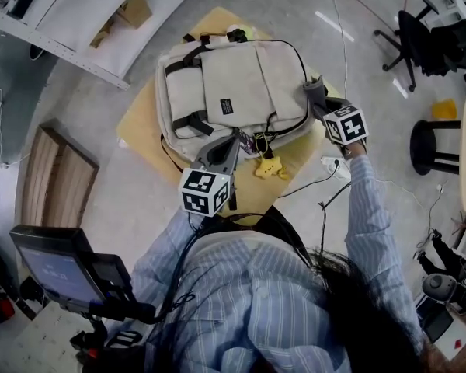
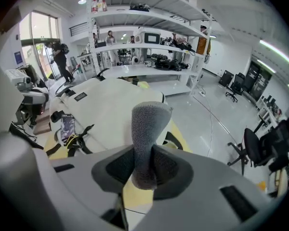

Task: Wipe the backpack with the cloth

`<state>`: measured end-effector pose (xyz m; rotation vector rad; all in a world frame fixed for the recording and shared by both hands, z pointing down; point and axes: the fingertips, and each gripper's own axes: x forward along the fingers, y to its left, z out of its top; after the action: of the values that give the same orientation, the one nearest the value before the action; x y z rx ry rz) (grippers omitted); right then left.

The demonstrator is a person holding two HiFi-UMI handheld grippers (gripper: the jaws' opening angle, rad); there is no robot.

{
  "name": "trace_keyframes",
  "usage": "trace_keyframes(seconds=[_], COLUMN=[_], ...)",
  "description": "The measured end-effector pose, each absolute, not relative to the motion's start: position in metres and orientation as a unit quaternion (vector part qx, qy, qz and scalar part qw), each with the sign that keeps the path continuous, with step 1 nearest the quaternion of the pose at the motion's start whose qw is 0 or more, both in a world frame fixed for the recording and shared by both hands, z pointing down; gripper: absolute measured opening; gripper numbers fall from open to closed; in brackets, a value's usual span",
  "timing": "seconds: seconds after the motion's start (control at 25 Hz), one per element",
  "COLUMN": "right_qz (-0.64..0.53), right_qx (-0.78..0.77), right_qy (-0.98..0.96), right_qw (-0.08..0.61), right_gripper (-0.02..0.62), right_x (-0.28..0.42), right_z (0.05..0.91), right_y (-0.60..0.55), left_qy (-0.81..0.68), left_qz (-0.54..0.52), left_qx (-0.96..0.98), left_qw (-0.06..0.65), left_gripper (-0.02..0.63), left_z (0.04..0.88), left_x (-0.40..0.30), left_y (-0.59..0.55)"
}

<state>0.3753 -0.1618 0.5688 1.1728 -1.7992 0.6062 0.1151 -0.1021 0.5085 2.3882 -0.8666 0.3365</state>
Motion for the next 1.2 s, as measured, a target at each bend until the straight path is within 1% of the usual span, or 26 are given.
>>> trace_keyframes(seconds=[0.24, 0.4, 0.64, 0.76, 0.84, 1.04, 1.12, 1.2], right_qz=[0.267, 0.298, 0.324, 0.327, 0.339, 0.39, 0.392, 0.387], right_qx=[0.49, 0.452, 0.395, 0.393, 0.406, 0.443, 0.453, 0.468], right_qy=[-0.723, -0.749, -0.774, -0.775, -0.773, -0.766, -0.766, -0.761], right_qw=[0.407, 0.383, 0.373, 0.37, 0.35, 0.254, 0.233, 0.227], right_gripper=[0.094, 0.094, 0.094, 0.094, 0.094, 0.094, 0.094, 0.094], right_x=[0.354, 0.321, 0.26, 0.252, 0.253, 0.226, 0.211, 0.196], right_z=[0.576, 0.586, 0.612, 0.616, 0.608, 0.575, 0.566, 0.56], right_y=[-0.105, -0.063, -0.024, -0.013, -0.007, 0.01, 0.017, 0.026], left_qy=[-0.34, -0.356, -0.376, -0.381, -0.385, -0.386, -0.371, -0.345], left_qz=[0.13, 0.13, 0.129, 0.135, 0.139, 0.127, 0.123, 0.123], left_qx=[0.887, 0.882, 0.874, 0.871, 0.871, 0.876, 0.886, 0.898], left_qw=[0.283, 0.28, 0.279, 0.278, 0.272, 0.259, 0.25, 0.243], left_gripper=[0.005, 0.005, 0.005, 0.005, 0.005, 0.005, 0.005, 0.005], left_z=[0.507, 0.505, 0.504, 0.504, 0.5, 0.492, 0.489, 0.488], left_x=[0.114, 0.117, 0.116, 0.114, 0.111, 0.088, 0.083, 0.076], left_y=[-0.081, -0.062, -0.043, -0.031, -0.027, -0.034, -0.037, -0.034])
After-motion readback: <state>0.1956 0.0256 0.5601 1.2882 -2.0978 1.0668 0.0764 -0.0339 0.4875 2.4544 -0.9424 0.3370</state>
